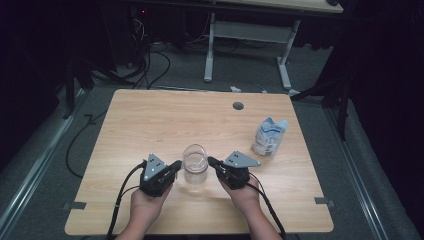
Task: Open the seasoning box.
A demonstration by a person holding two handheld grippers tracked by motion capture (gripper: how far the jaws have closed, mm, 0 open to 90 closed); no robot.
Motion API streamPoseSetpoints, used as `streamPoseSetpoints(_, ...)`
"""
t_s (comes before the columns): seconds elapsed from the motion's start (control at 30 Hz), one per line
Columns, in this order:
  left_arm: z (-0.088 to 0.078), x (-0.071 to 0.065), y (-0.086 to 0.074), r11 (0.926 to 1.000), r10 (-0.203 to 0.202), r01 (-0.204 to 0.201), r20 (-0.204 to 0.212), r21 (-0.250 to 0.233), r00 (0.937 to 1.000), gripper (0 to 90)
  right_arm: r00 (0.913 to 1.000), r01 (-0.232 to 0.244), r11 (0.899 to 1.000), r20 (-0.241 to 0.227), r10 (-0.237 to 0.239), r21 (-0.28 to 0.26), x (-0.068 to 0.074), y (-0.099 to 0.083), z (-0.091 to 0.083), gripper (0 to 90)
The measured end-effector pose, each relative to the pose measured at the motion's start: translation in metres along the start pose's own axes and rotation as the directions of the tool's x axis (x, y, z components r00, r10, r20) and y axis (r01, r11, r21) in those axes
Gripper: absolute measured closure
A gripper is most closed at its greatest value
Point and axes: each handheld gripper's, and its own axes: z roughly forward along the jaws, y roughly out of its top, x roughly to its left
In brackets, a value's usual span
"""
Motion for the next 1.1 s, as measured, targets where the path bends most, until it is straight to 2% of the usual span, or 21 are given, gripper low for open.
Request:
streamPoseSetpoints(0.13,-0.005,-0.004,-0.005,0.9999,-0.008,0.008,0.016,-0.011,0.9998,86.8,1.0,-0.002,1.0,-0.005,0.002,-0.009,0.002,0.003,-0.002,89.5)
streamPoseSetpoints(0.3,-0.005,-0.014,-0.015,0.9999,0.011,-0.011,0.036,-0.006,0.9993,86.0,0.9998,0.015,1.0,-0.01,-0.015,-0.017,0.007,0.007,-0.003,89.6)
streamPoseSetpoints(0.43,0.0,-0.02,-0.019,1.0,-0.007,0.007,0.076,-0.005,0.9971,86.0,0.9996,0.026,0.999,-0.012,-0.026,-0.025,0.012,0.014,-0.005,89.5)
streamPoseSetpoints(0.57,0.004,-0.023,-0.019,1.0,-0.008,0.008,0.08,-0.005,0.9968,86.1,0.9992,0.034,0.999,-0.019,-0.035,-0.034,0.016,0.02,-0.006,89.5)
streamPoseSetpoints(0.6,0.007,-0.027,-0.018,1.0,-0.005,0.005,0.097,-0.007,0.9953,86.1,0.9983,0.054,0.998,-0.02,-0.054,-0.023,0.02,0.024,-0.004,89.5)
streamPoseSetpoints(0.67,0.01,-0.03,-0.017,0.9999,-0.009,0.01,0.106,-0.006,0.9943,86.2,0.998,0.058,0.998,-0.023,-0.059,-0.021,0.021,0.026,-0.005,89.5)
streamPoseSetpoints(0.87,0.016,-0.035,-0.015,0.9998,-0.007,0.009,0.1,-0.016,0.9949,86.2,0.9976,0.062,0.998,-0.031,-0.062,-0.022,0.027,0.028,-0.004,89.5)
streamPoseSetpoints(1.1,0.021,-0.038,-0.013,0.9993,-0.027,0.03,0.105,-0.023,0.9941,86.3,0.9961,0.074,0.997,-0.046,-0.075,-0.026,0.035,0.03,-0.002,89.6)
